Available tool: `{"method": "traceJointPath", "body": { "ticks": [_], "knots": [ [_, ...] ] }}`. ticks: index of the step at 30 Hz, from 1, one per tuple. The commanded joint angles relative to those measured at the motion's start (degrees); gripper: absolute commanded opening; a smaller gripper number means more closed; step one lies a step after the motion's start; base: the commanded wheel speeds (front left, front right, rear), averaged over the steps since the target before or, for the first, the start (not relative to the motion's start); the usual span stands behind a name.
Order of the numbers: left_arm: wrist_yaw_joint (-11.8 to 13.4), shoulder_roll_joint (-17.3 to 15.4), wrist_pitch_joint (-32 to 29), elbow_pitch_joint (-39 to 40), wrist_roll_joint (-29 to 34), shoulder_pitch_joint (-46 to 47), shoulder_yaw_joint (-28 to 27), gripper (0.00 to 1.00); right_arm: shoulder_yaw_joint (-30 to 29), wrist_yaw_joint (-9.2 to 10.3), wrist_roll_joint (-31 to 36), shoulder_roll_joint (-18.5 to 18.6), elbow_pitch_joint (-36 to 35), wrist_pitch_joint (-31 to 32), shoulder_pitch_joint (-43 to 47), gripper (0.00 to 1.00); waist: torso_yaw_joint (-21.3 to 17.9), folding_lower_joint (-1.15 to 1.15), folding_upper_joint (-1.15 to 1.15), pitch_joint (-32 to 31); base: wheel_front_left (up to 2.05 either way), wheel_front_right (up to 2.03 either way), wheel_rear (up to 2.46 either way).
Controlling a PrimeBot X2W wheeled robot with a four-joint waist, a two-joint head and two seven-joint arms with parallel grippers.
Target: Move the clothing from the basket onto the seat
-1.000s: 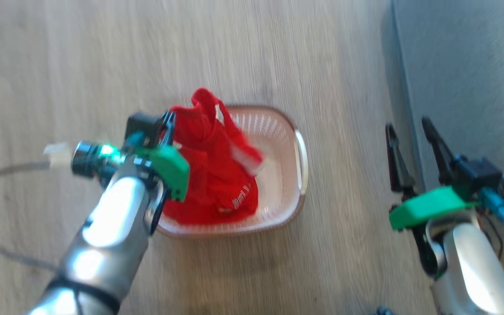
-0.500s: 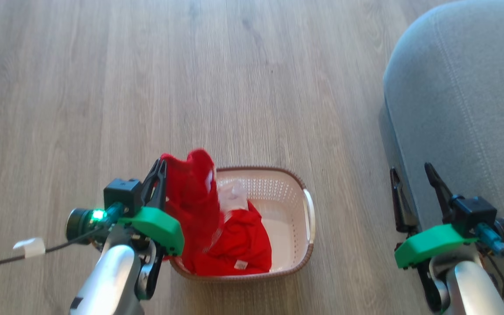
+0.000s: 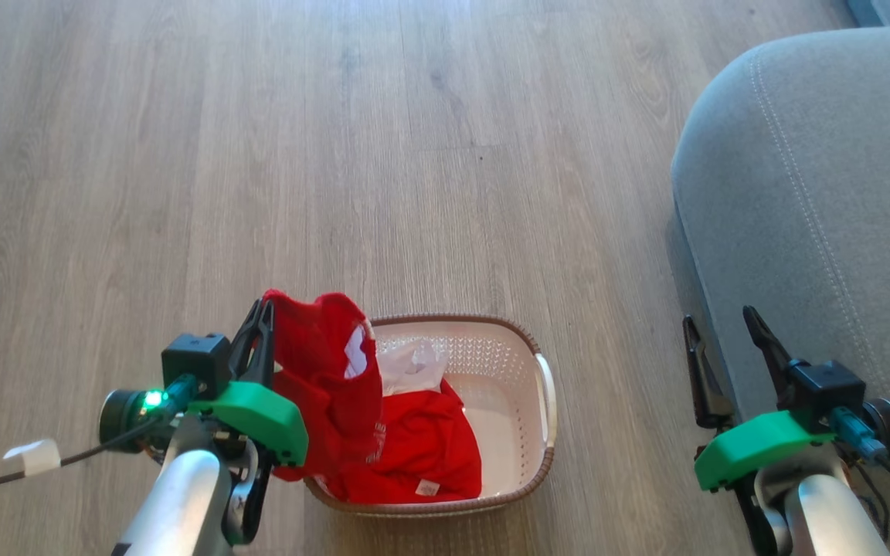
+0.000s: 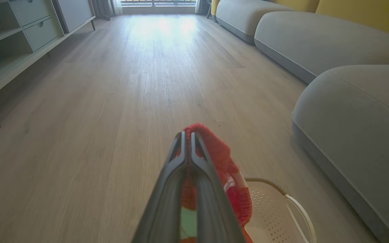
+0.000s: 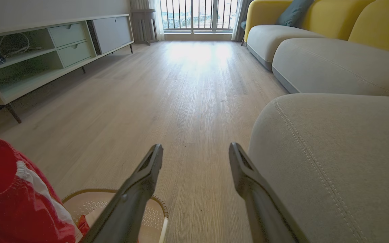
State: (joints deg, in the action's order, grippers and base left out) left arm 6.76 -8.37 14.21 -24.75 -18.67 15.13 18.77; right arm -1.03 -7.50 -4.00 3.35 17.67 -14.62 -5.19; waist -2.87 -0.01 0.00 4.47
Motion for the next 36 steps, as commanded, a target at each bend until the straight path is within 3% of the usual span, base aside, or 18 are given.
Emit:
{"method": "traceJointPath", "body": {
  "ticks": [1,30,36],
  "knots": [
    [0.09,-1.36,0.78,1.78,-0.14,1.58,-2.36,0.0,1.58,0.01,0.55,0.75,-1.43,-0.38,-0.54,1.0,0.15,0.01,0.0,-0.19,0.0,0.0,0.0],
    [0.03,-2.29,0.79,2.44,0.11,0.45,-6.08,0.0,3.35,0.01,0.54,1.31,-0.27,-0.38,0.74,1.0,0.68,0.01,0.0,-3.32,0.0,0.0,0.0],
    [-0.62,-2.07,0.79,3.37,0.7,1.03,-5.03,0.0,10.7,0.01,-0.68,2.75,0.15,-0.38,-1.35,1.0,0.6,0.01,0.0,-3.07,0.0,0.0,0.0]
  ]
}}
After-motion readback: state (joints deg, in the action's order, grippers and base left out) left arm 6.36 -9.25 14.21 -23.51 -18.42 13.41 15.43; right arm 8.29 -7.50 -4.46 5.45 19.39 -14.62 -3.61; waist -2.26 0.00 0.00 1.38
